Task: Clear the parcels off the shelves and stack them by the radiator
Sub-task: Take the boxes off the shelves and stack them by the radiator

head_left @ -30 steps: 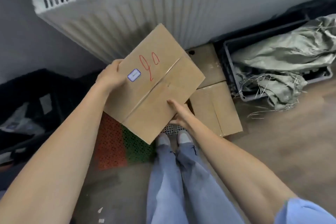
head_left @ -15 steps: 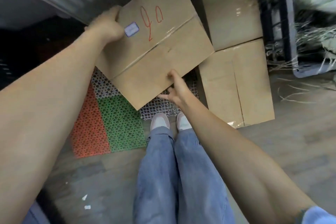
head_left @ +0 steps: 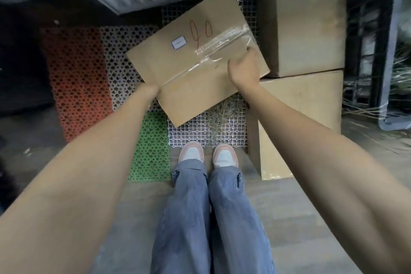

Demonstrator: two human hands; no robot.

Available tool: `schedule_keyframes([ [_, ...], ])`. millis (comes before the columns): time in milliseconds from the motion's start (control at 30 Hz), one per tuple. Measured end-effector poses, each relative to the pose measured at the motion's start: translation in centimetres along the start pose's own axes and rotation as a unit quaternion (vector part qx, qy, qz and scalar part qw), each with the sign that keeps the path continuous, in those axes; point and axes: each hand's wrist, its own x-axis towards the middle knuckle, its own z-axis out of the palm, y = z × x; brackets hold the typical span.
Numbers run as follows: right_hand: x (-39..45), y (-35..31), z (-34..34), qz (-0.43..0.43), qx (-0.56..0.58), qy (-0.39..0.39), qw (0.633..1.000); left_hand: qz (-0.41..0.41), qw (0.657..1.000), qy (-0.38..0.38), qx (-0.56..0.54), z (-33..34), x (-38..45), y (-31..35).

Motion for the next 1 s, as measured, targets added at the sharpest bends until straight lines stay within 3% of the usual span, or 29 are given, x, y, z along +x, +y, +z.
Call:
schedule_keyframes([
  [67, 3.0, 0.1, -0.8, -0.003, -0.100, 0.000, 0.995, -0.039, 0.992, -0.069, -0.093, 1.5, 0.2, -1.3],
  [133, 5.6, 0.3, -1.8, 0.027, -0.133, -0.042, 0.990, -0.040, 0.980, -0.114, -0.160, 2.7, 0.6, -2.6],
  [233, 6.8, 0.3, -2.4, 0.061, -0.056, -0.107, 0.991, -0.005, 0.969, -0.112, -0.220, 3.4, 1.3, -4.6],
  [400, 6.3, 1.1, -2.9, 0.077, -0.089, -0.098, 0.988, 0.039, 0.965, -0.082, -0.247, 3.2, 0.7, -4.3],
  [600, 5.6, 2.1, -3.6, 0.090, -0.084, -0.026, 0.992, 0.192, 0.974, -0.054, -0.104, 2.6, 1.0, 3.4],
  [700, 3.8, 0.9, -2.9, 0.060, -0.145, -0.001, 0.988, 0.185, 0.982, -0.044, 0.019, 2.7, 0.5, 4.4],
  [867, -2.9, -5.6, -4.1, -0.053, -0.224, -0.074, 0.970, 0.220, 0.955, -0.080, 0.182, 0.0, -5.8, 0.2],
  [1000, -10.4, -13.0, -8.2, -0.154, -0.300, -0.106, 0.936, 0.206, 0.964, -0.037, 0.167, -7.3, -13.2, -0.5],
])
